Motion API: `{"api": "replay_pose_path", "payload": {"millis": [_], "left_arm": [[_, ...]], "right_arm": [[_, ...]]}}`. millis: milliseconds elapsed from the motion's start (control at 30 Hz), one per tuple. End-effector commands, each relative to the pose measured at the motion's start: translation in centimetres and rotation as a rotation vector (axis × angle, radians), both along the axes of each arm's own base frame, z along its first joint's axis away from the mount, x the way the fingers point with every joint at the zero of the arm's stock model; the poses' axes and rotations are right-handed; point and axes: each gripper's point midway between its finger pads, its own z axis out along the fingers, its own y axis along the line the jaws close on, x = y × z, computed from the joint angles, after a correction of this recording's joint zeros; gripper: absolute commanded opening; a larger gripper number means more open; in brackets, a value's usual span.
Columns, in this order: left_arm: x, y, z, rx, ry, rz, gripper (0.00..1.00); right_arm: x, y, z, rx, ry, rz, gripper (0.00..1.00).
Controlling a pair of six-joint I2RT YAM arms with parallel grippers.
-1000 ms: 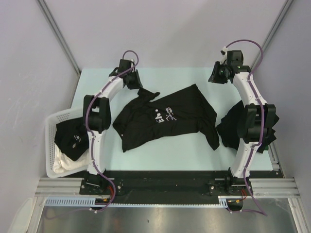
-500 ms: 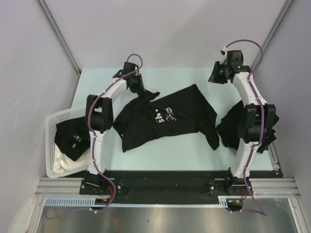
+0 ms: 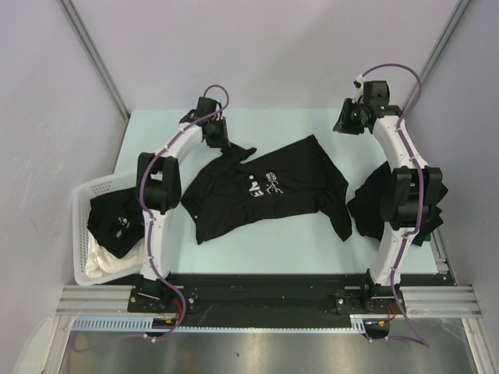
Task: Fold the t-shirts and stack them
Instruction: Flatten the tshirt out
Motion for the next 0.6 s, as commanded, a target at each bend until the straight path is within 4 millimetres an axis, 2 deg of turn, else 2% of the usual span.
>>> {"api": "replay_pose_path", "payload": {"millis": [0,200,367,567], "left_arm": [[1.1,0.5,6.5,0.009,-0.133,-0.003,0.34],[1.1,1.1,6.3,0.023,-0.126,0.003,0.34],[0.7,1.2,3.9,0.036,-0.072,0.0,0.35],[0.6,0.8,2.3,0.015,-0.052,-0.004,0.35]], "right_arm": [[0.7,0.9,2.2,0.016,-0.067,0.015,0.3],[0.8,1.1,2.2,0.019,-0.069,0.013,0.31],[0.6,1.2,2.3,0.016,-0.068,0.016,0.3],[0.4,1.0,2.7,0.0,-0.073,0.018,0.3]]}}
